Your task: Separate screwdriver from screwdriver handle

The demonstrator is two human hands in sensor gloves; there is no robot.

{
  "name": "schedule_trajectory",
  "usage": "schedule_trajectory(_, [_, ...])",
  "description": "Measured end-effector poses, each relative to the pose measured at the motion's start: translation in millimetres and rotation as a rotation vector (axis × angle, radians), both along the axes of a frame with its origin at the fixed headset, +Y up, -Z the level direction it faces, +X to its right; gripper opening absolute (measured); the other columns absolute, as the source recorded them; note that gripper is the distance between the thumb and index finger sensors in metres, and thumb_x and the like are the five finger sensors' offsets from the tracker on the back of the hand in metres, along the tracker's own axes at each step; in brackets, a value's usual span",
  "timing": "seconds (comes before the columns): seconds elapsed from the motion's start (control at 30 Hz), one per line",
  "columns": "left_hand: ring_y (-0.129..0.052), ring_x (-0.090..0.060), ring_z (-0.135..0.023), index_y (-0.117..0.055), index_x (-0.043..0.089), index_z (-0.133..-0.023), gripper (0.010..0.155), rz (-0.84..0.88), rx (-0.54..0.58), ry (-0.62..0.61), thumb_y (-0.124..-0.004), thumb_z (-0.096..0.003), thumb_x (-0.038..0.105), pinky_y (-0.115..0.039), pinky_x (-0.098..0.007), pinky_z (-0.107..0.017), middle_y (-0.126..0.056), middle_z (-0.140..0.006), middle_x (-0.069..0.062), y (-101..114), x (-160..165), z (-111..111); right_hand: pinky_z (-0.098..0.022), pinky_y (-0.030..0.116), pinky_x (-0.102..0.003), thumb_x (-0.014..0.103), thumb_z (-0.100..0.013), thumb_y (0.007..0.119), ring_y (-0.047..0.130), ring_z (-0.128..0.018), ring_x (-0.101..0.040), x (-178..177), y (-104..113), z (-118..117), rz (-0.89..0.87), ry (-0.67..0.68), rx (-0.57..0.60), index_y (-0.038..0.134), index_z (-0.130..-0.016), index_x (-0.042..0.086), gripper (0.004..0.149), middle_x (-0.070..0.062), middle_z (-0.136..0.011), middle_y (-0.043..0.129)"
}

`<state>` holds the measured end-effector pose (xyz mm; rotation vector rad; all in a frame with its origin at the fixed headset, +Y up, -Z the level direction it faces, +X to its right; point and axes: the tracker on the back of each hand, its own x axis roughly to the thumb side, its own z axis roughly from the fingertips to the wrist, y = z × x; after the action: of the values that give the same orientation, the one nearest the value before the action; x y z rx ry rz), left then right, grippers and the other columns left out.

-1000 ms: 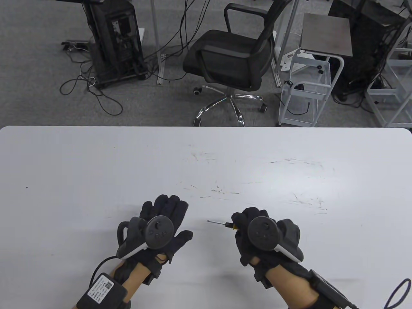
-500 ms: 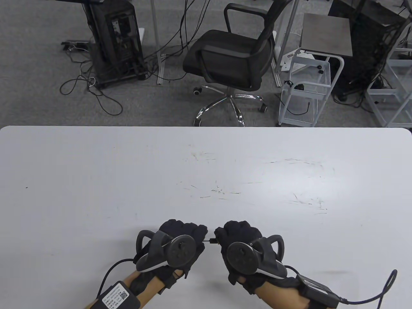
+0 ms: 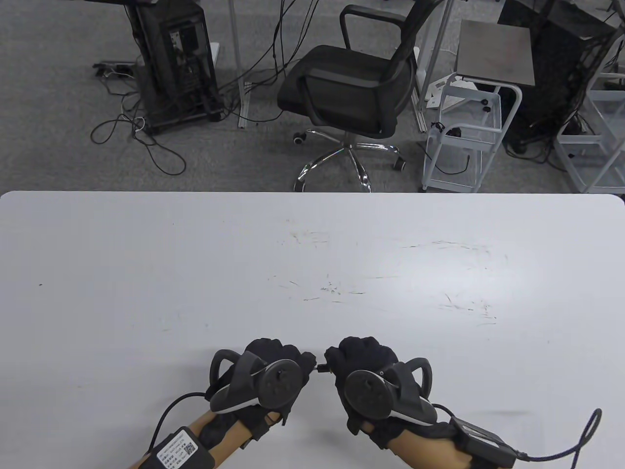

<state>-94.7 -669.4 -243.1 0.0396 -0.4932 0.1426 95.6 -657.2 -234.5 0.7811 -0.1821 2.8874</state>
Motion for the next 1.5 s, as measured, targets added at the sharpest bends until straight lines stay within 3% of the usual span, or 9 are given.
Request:
schedule_trajectory(0.23, [-0.094,-0.03,-0.065,-0.085,0.03,-0.087,0.044,0.006,-0.016,0.035,-0.084,-0.045,0.039,-0.066,-0.055,-0.071,-0.09,-0.077,0.002,2.2,-13.7,-8.3,-0.065,0.067,-0.058,0.028,-0.054,0.087,0.073,-0.083,-0.043,14.7,3.4,-9.4,-0.021,-0.04,-0.019,0.072,-0.098,0.016,0.048,-0.006,-0.098,0.063])
schedule_trajectory(0.4, [-0.094,-0.03,-0.067,-0.085,0.031,-0.087,0.043,0.02,-0.104,0.091,-0.084,-0.0449,0.04,-0.064,-0.057,-0.073,-0.09,-0.078,0.003,-5.7,-28.0,-21.4,-0.065,0.067,-0.058,0.028,-0.054,0.087,0.073,-0.083,-0.043,29.6,3.7,-21.3,-0.019,-0.103,-0.026,0.072,-0.098,0.016,0.048,-0.006,-0.098,0.063])
schedule_trajectory(0.77, [-0.093,-0.031,-0.074,-0.086,0.033,-0.084,0.041,-0.137,-0.3,0.262,-0.087,-0.044,0.04,-0.063,-0.057,-0.073,-0.09,-0.082,0.006,-65.6,-60.4,-62.4,-0.065,0.068,-0.058,0.028,-0.054,0.087,0.074,-0.083,-0.042,47.0,-12.7,-47.3,-0.014,-0.17,-0.127,0.072,-0.098,0.016,0.048,-0.006,-0.098,0.064])
schedule_trajectory(1.13, [-0.091,-0.03,-0.077,-0.085,0.034,-0.085,0.043,-0.338,-0.268,0.265,-0.089,-0.0437,0.042,-0.059,-0.056,-0.075,-0.088,-0.086,0.006,-95.1,-49.2,-63.5,-0.065,0.068,-0.057,0.028,-0.055,0.087,0.074,-0.083,-0.043,46.4,-19.8,-52.4,-0.002,-0.157,-0.168,0.072,-0.099,0.016,0.048,-0.006,-0.098,0.064])
schedule_trajectory(1.5, [-0.09,-0.03,-0.078,-0.082,0.033,-0.088,0.046,-0.398,-0.225,0.269,-0.089,-0.0434,0.043,-0.059,-0.056,-0.075,-0.086,-0.087,0.005,-96.6,-43.0,-60.4,-0.065,0.068,-0.058,0.029,-0.054,0.087,0.074,-0.083,-0.043,47.3,-19.7,-53.1,-0.011,-0.151,-0.176,0.073,-0.098,0.016,0.048,-0.006,-0.098,0.064])
